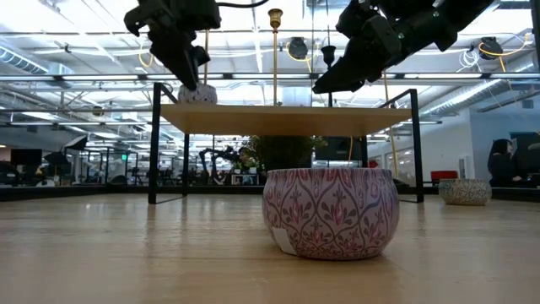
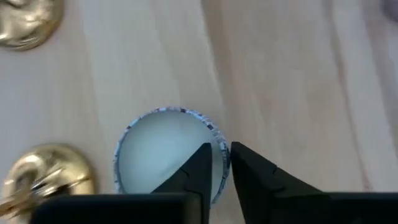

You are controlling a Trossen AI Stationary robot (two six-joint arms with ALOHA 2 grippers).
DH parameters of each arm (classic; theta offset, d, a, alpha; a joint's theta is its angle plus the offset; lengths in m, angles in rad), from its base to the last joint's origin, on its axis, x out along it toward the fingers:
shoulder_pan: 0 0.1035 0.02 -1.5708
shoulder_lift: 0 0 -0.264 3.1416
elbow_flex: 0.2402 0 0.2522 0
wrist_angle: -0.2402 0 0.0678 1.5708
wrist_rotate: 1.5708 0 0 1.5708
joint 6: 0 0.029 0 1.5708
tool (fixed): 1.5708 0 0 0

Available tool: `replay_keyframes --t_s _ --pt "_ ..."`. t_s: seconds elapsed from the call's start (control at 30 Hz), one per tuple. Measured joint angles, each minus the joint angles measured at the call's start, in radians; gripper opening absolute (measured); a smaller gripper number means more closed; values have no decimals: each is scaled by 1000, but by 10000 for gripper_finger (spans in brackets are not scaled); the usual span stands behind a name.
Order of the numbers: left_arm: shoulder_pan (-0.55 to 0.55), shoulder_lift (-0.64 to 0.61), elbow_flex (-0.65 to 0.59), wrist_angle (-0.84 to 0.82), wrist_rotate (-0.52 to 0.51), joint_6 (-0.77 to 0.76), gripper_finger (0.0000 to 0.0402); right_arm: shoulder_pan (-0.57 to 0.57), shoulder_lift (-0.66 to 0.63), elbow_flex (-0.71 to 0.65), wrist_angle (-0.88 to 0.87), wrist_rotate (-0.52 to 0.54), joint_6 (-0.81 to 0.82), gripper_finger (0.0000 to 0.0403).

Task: Pick & Place candle stick holders
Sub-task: Put the white scented candle on the shelf, then align the pink scented candle with the white scented candle on the shelf

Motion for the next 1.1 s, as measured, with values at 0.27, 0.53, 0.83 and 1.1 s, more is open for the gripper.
replay_keyframes --t_s 0.27,0.53,0.83,1.1 --pt "-3 -2 0 16 -64 22 87 0 0 0 0 0 0 155" --pt "-40 -47 0 16 -66 23 87 2 0 0 0 -137 -10 155" --pt "-136 -131 -1 89 -71 -34 88 196 1 -26 9 -195 -42 155" --pt "-282 -142 -7 86 0 -59 88 428 39 -80 194 -73 54 155"
